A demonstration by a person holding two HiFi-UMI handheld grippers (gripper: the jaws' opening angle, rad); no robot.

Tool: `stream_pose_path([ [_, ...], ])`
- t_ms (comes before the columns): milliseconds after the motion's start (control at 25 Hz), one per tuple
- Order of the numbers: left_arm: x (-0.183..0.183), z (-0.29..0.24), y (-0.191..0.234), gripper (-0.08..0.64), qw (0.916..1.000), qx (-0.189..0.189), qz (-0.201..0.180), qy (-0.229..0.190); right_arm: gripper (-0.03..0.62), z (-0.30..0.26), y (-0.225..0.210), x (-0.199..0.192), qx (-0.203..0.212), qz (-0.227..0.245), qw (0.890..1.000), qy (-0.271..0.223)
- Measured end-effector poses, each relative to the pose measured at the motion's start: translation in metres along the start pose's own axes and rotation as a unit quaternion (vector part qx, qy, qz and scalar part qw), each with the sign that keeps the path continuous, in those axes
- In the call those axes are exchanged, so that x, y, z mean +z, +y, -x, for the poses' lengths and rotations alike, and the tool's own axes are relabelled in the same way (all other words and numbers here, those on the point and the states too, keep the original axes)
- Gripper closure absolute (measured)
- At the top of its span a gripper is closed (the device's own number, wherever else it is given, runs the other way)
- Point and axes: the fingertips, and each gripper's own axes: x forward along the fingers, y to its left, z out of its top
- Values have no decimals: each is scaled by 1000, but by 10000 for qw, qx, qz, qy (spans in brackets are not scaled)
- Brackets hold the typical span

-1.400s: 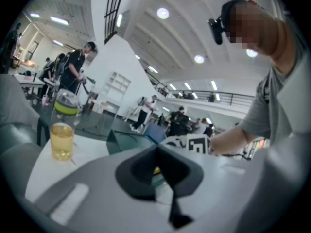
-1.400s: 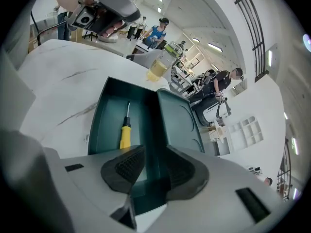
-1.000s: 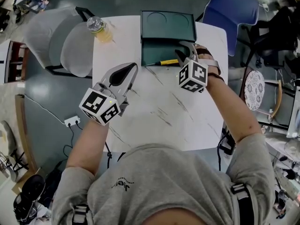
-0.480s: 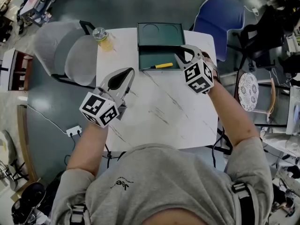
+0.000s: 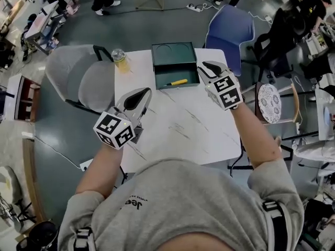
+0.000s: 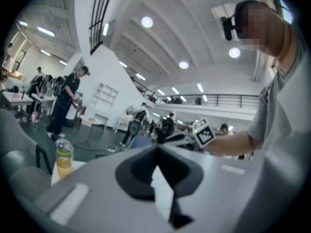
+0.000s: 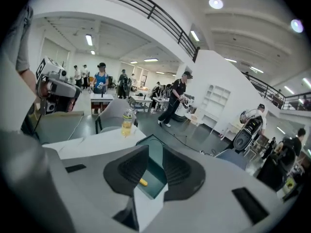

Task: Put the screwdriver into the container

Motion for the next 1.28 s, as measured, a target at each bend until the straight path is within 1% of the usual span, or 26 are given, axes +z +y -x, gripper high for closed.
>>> stream_pose_path([
  [200,22,25,-11,560,9996,-252,-107,-84,509,34,5,18,-226,-491,9981,-302],
  [320,31,41,-15,560,9992,-338,-186,-99,515,52,13,26,-259,-736,9955,-541],
  [440,41,57,-18,560,9988,-367,-295,-130,523,70,20,35,-295,-930,9923,-765],
  [560,51,74,-23,560,9988,-300,-334,-183,529,89,30,40,-245,-1099,9891,-946],
  [720,61,97,-35,560,9987,-70,-369,-332,541,116,37,41,-95,-1323,9830,-1266],
  [880,67,109,-51,560,9967,359,-484,-550,552,137,33,37,217,-1580,9733,-1653],
  [960,66,113,-65,560,9953,574,-447,-645,558,149,33,29,431,-1681,9690,-1759],
  [1120,63,120,-95,560,9923,937,-296,-751,569,176,29,16,773,-1703,9639,-1897],
  [1280,62,115,-122,560,9879,1236,-277,-891,581,205,24,4,1210,-1629,9576,-2045],
])
